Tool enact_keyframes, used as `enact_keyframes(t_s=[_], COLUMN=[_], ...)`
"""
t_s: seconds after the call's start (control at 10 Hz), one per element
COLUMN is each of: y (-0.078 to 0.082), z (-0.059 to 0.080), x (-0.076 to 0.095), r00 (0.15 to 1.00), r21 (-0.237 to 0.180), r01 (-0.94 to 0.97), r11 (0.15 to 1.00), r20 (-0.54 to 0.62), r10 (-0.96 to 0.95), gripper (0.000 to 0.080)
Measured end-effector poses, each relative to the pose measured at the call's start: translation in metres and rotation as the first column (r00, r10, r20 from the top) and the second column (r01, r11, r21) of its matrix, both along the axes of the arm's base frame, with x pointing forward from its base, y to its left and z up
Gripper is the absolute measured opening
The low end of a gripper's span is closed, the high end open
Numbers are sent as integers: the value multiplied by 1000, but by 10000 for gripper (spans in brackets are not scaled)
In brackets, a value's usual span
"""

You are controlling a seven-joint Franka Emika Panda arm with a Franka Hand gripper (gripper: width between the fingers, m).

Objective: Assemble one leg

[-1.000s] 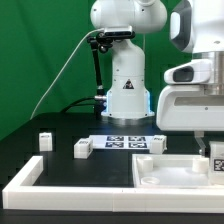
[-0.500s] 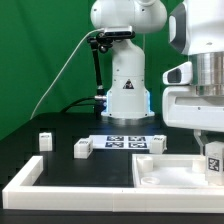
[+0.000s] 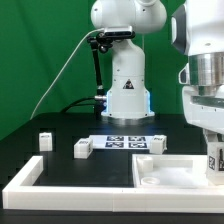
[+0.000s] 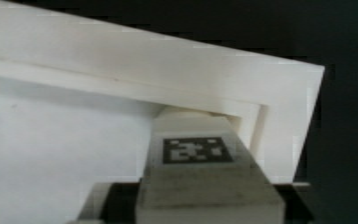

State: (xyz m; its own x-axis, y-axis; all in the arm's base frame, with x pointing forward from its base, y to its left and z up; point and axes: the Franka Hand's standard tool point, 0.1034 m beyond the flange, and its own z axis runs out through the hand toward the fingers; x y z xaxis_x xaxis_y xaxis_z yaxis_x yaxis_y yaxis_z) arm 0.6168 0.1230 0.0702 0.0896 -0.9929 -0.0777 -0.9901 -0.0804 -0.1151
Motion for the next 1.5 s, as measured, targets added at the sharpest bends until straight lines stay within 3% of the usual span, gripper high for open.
enact_keyframes(t_s=[0.3,0.4,0.5,0.6,0.7,0.9,1.1,1.3,1.5], y=[2,2,2,1,2,8,9,9,8], z=[-1,-1,-1,-1,0,1,2,2,2], x=[0,0,0,2,3,0,1,5,7], r00=[987,989,997,1000,1000,963,837,702,498], r21=[35,34,28,21,20,-21,-66,-82,-123], r01=[161,145,83,22,6,-270,-546,-712,-864], r11=[986,989,996,1000,1000,963,835,698,489], r20=[-15,-14,-7,1,5,-5,-12,-31,-59], r10=[-161,-145,-83,-22,-6,270,547,712,865], gripper=[291,469,586,586,637,646,648,648,648])
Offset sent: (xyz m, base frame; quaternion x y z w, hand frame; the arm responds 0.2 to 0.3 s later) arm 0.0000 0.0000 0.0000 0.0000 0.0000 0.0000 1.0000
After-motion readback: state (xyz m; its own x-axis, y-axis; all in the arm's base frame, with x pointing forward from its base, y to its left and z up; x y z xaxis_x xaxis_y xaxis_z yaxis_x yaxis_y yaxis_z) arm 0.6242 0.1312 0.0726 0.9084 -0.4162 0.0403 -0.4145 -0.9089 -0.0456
